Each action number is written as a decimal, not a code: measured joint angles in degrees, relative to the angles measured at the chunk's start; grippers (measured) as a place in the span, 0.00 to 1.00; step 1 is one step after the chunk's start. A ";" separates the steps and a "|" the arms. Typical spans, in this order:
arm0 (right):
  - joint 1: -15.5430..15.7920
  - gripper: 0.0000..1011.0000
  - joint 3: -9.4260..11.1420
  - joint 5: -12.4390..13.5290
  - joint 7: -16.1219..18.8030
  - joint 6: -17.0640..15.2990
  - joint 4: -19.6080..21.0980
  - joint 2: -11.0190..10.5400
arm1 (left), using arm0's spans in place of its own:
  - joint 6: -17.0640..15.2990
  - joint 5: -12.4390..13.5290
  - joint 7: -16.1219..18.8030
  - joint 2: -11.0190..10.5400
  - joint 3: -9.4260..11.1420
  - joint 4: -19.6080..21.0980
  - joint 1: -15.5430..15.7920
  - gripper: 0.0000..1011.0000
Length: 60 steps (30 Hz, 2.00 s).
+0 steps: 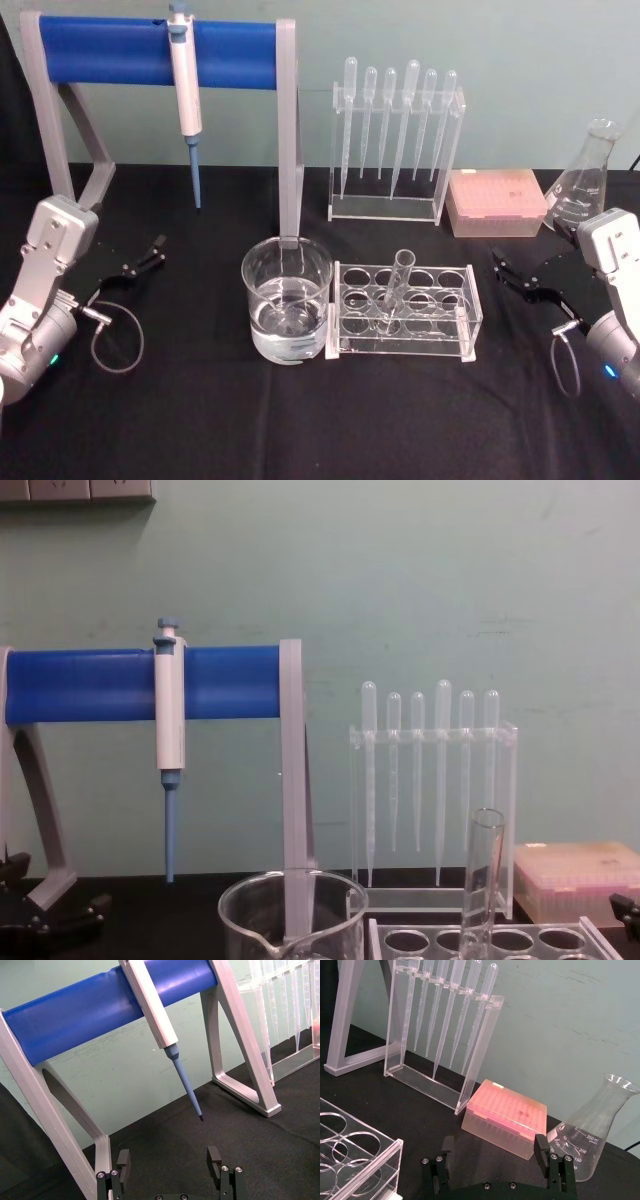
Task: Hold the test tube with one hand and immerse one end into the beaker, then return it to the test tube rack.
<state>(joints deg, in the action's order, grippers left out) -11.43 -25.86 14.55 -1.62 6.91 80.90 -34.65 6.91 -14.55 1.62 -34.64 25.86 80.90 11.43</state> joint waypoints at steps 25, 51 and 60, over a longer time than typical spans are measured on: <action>0.68 0.99 1.88 0.77 1.64 -0.65 3.40 -0.76 | 0.00 0.00 0.00 0.00 0.00 0.00 0.00 0.99; 11.94 0.99 8.72 13.99 30.96 5.81 17.12 -14.56 | 0.00 0.00 0.00 0.00 0.00 0.00 0.00 0.99; 9.10 0.99 6.34 13.70 37.00 4.07 17.28 -13.52 | 0.00 0.00 0.00 0.00 0.00 0.00 0.00 0.99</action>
<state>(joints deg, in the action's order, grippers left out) -2.33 -19.53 28.24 35.38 10.98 98.18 -48.17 6.91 -14.55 1.62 -34.65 25.86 80.90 11.43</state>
